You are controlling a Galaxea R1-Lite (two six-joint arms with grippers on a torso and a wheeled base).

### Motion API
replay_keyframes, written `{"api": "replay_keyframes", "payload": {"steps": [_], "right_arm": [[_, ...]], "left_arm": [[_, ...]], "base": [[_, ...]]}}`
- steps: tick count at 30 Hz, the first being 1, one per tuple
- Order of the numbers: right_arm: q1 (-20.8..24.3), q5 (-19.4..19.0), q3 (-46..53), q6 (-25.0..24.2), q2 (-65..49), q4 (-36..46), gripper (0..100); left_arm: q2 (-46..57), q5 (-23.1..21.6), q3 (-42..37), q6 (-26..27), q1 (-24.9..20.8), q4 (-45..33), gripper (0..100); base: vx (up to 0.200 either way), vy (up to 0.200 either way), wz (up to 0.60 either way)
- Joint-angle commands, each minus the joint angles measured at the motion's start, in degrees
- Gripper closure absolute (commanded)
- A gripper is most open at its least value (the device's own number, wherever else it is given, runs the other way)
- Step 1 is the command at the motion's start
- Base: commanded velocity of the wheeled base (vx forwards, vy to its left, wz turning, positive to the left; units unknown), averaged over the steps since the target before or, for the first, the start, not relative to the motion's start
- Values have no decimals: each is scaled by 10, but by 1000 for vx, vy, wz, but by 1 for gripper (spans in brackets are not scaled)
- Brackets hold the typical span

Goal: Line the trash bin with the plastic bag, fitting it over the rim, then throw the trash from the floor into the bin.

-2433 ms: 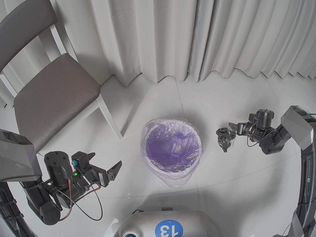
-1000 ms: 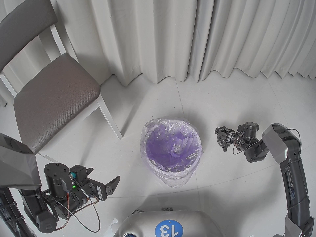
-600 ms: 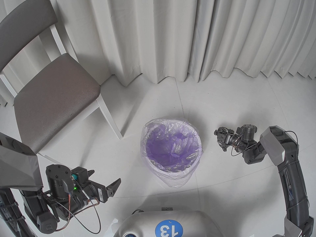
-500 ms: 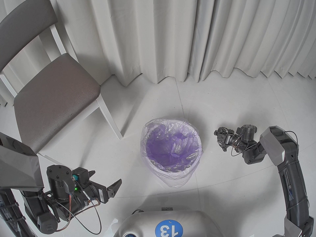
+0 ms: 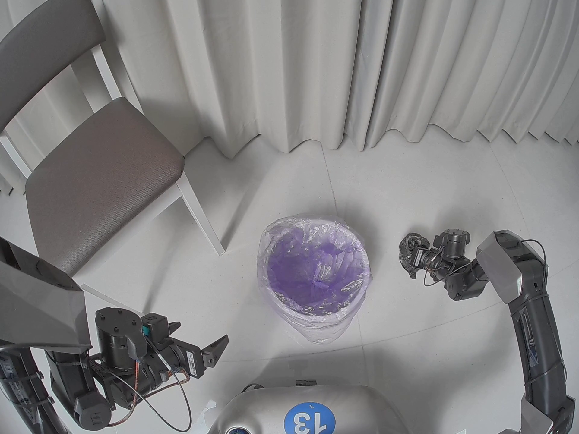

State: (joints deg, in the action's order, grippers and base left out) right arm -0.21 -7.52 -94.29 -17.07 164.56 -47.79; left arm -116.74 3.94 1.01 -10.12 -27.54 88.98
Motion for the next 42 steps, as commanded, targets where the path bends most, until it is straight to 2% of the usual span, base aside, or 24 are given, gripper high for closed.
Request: {"api": "replay_keyframes", "payload": {"steps": [1, 4, 5, 8, 12, 17, 21, 26, 35, 38, 42], "right_arm": [[0, 0, 19, 9, -10, -1, 100], [0, 0, 24, 9, -14, -2, 100], [-1, -7, 71, 4, -72, -6, 100], [-3, -10, 97, 0, -111, -12, 100], [-3, -14, 163, -3, -217, -33, 100], [10, -35, 250, -4, -327, -59, 100], [22, -37, 293, -3, -377, -94, 100], [49, -38, 378, -2, -493, -143, 100], [91, -38, 469, 1, -630, -189, 100], [120, -37, 506, 9, -690, -200, 100], [180, -36, 568, 48, -768, -200, 100]], "left_arm": [[-27, 1, -7, -1, 2, 10, 0], [-28, 1, -7, -1, 2, 10, 0], [-36, 5, -4, 0, 4, 10, 0], [-31, 12, -5, -1, 3, 10, 0], [2, 33, -9, -1, -1, 10, 0], [36, 50, -9, 0, -2, 10, 0], [39, 75, -9, 1, -8, 10, 0], [56, 128, -8, 0, -27, 10, 0], [159, 134, 5, 7, -32, 10, 0], [212, 134, 4, 11, -32, 10, 0], [298, 134, -9, 23, -27, 8, 0]], "base": [[0, 0, 0], [0, 0, 0], [0, 0, 0], [0, 0, 0], [0, 0, 0], [0, 0, 0], [0, 0, 0], [0, 0, 0], [0, 0, 0], [0, 0, 0], [0, 0, 0]]}}
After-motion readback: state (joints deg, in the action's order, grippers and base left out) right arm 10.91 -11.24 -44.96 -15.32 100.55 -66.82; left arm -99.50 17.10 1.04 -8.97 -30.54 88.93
